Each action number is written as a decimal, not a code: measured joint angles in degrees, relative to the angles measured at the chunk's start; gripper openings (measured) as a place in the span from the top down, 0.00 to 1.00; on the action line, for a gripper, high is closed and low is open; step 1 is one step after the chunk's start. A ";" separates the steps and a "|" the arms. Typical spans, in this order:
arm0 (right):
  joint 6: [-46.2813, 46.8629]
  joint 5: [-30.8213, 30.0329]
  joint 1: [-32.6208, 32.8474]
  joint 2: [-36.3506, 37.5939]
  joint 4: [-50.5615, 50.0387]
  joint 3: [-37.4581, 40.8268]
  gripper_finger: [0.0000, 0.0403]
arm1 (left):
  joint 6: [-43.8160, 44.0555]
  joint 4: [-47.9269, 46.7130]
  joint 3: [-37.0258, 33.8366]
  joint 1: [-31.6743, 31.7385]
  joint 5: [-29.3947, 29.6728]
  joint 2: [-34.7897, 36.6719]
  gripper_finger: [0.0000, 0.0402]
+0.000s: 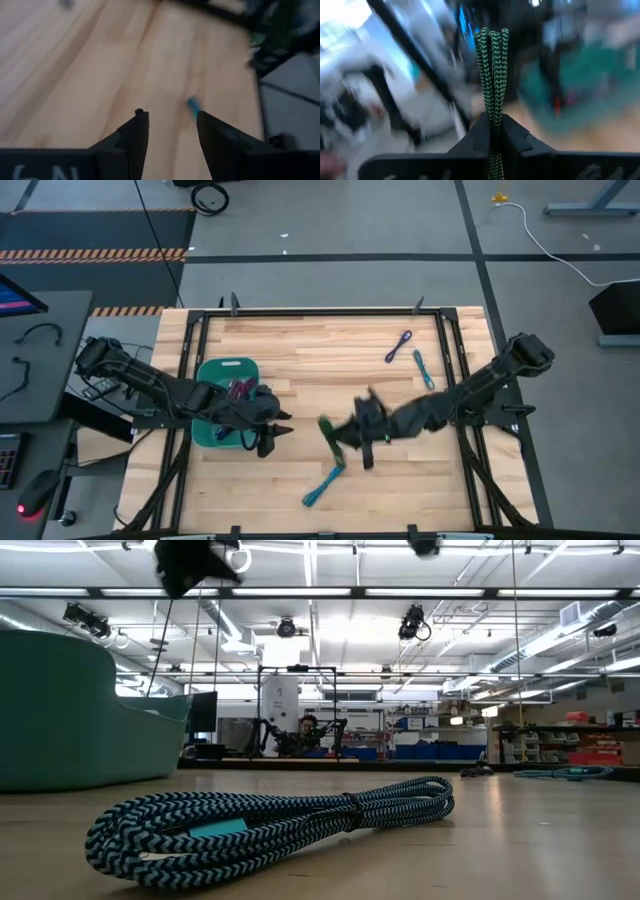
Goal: Pick and place USB-C Cables
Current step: Put the green charger cable into the blue bin
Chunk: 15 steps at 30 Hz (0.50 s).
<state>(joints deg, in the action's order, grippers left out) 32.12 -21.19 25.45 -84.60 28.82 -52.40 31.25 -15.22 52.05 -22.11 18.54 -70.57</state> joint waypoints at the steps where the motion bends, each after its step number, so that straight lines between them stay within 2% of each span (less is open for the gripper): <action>1: -3.00 0.00 -1.24 0.00 5.17 -0.03 0.96 | -2.58 3.17 0.00 0.00 -0.35 0.00 0.57; 5: -12.76 0.02 -5.33 -0.26 21.46 -0.07 0.96 | -12.43 16.94 0.00 0.02 -0.30 0.00 0.57; 7: -17.00 0.46 -6.93 -0.39 26.14 -0.09 0.96 | -16.84 24.00 0.00 0.24 2.31 0.00 0.56; 12: -20.09 1.55 -10.70 -0.48 28.65 -0.09 0.96 | -21.42 36.91 0.00 2.52 11.48 0.00 0.47; 15: -20.13 1.68 -12.36 -0.48 29.00 -0.09 0.96 | -21.19 39.69 0.02 5.14 11.76 0.02 0.42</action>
<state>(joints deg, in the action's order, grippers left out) 11.99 -19.51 13.09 -85.08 57.82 -52.49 10.07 24.47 52.07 -16.97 30.29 -70.54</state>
